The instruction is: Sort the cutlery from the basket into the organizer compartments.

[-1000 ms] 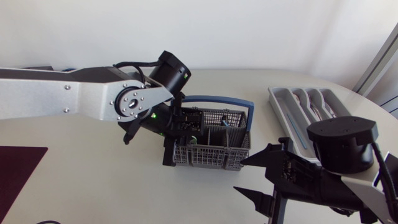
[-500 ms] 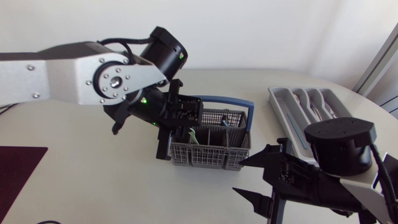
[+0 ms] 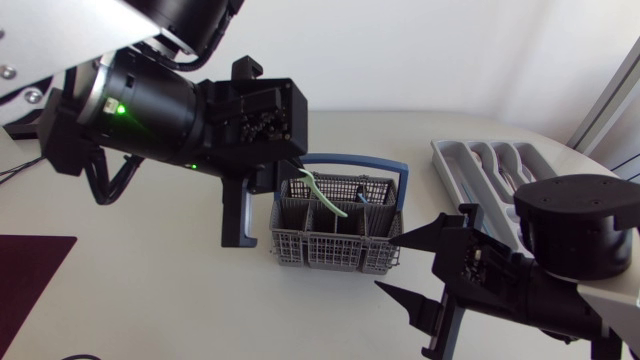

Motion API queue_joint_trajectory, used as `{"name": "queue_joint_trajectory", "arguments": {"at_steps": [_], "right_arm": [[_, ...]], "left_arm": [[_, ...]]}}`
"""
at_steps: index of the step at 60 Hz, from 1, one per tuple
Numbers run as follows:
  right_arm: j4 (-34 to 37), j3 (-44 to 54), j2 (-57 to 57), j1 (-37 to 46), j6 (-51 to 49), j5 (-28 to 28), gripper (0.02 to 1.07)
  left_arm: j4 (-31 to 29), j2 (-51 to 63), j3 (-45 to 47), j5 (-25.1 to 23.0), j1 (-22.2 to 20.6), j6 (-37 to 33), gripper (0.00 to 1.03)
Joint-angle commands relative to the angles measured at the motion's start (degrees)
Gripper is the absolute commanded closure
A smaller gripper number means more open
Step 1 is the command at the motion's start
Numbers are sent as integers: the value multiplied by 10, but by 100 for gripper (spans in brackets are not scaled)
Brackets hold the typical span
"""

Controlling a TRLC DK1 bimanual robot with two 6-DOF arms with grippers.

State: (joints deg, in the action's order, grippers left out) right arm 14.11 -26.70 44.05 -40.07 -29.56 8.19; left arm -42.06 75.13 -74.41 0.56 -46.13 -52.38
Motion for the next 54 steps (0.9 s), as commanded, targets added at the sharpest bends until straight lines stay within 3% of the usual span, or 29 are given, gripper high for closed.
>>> {"name": "queue_joint_trajectory", "arguments": {"at_steps": [1,13,20,29,33,45,54], "right_arm": [[-7,-14,-12,-6,13,-12,32],[-20,-7,-31,-18,13,-52,32],[-31,-2,-40,-25,6,-81,33],[-55,13,-44,-34,-1,-115,34],[-67,17,-44,-39,-3,-127,39],[-93,27,-33,-45,-11,-144,43],[-124,32,-12,-56,-17,-172,47]], "left_arm": [[-7,2,-6,2,-19,72,100],[20,38,1,-5,-47,191,100],[29,67,-13,-36,-48,261,100],[32,107,-37,-64,-37,334,100],[32,123,-46,-93,-28,368,100],[55,143,-52,-109,-24,443,100],[55,166,-69,-166,-12,496,100]]}}
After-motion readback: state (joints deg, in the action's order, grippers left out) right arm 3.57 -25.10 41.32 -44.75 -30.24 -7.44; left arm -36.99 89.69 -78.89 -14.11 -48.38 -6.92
